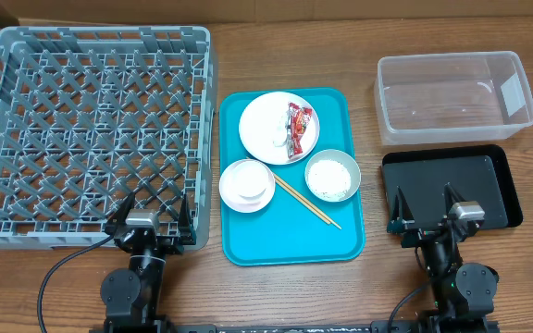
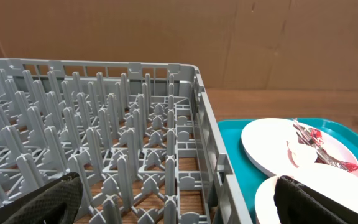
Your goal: Sort waste into correct bins and load items into the dishwasher
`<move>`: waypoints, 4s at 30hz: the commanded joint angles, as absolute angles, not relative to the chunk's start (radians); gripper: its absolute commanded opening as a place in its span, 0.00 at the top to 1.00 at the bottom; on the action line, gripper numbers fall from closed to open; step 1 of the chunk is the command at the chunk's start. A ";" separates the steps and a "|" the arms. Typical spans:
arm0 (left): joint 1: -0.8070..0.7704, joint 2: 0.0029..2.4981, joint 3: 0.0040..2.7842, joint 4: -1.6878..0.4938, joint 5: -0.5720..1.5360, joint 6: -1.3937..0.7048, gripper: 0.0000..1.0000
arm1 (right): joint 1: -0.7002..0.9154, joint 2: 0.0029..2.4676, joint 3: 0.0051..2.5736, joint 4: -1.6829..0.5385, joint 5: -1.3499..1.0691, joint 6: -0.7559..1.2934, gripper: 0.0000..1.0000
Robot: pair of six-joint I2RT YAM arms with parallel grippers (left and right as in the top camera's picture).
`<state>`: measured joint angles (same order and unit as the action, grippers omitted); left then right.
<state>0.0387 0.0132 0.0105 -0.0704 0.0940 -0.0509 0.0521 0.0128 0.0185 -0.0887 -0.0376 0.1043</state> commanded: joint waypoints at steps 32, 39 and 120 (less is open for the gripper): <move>0.033 0.004 0.005 -0.070 0.101 -0.037 0.00 | 0.050 0.003 0.008 -0.081 -0.035 0.107 0.00; 0.033 0.004 0.005 -0.070 0.101 -0.037 0.00 | 0.050 0.003 0.008 -0.081 -0.035 0.107 0.00; 0.033 0.894 0.899 -0.759 0.139 -0.153 0.01 | 0.050 0.852 1.032 -0.865 -0.194 0.154 0.00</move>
<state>0.0387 0.8612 0.8265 -0.7082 0.1097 -0.1612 0.0521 0.7330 0.8612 -0.7582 -0.1570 0.2016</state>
